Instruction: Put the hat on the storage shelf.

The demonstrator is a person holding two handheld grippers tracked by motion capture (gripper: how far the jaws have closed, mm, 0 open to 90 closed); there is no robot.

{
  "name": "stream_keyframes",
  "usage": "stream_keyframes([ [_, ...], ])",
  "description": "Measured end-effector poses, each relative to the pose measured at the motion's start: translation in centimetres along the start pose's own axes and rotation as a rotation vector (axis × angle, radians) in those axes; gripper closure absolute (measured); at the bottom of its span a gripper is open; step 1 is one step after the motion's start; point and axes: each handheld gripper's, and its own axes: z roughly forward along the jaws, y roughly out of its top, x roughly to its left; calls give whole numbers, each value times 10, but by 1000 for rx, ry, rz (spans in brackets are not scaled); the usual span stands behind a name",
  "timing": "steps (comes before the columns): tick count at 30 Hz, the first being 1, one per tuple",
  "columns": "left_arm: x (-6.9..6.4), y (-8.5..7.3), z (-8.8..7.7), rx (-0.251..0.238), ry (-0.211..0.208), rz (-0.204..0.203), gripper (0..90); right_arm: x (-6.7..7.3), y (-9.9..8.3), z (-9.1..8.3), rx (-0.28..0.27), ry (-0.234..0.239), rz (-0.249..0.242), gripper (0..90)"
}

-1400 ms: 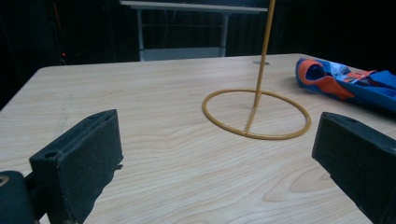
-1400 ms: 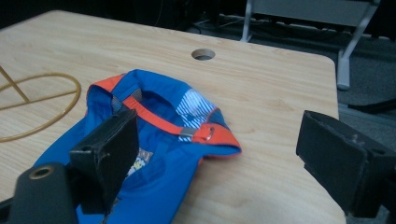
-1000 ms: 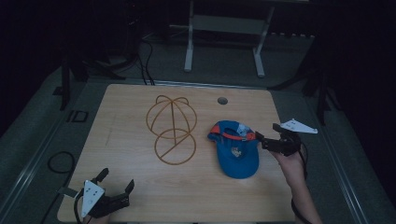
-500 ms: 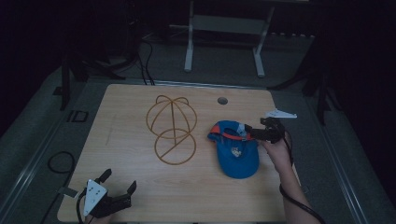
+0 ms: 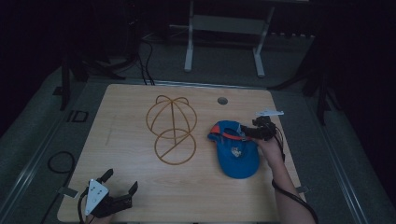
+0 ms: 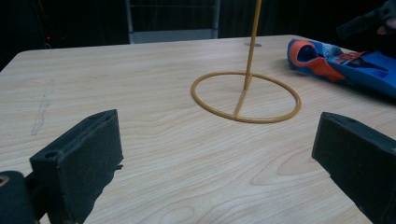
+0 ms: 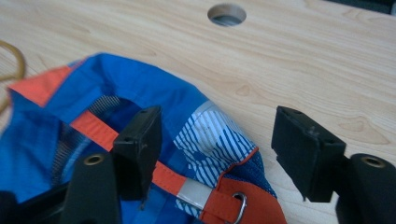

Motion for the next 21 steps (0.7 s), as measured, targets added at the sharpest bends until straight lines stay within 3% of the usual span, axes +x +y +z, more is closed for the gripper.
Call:
stream_keyframes([
  [6,0,1,0,23,-8,0,20,-3,-3,19,45,16,22,382],
  [12,-1,2,-1,33,-12,-13,20,-2,-8,31,87,-6,18,409],
  [19,0,2,-2,32,-13,-16,20,2,-13,39,122,-32,-16,517],
  [21,0,2,-1,32,-13,-19,20,4,-14,42,138,-45,-48,562],
])
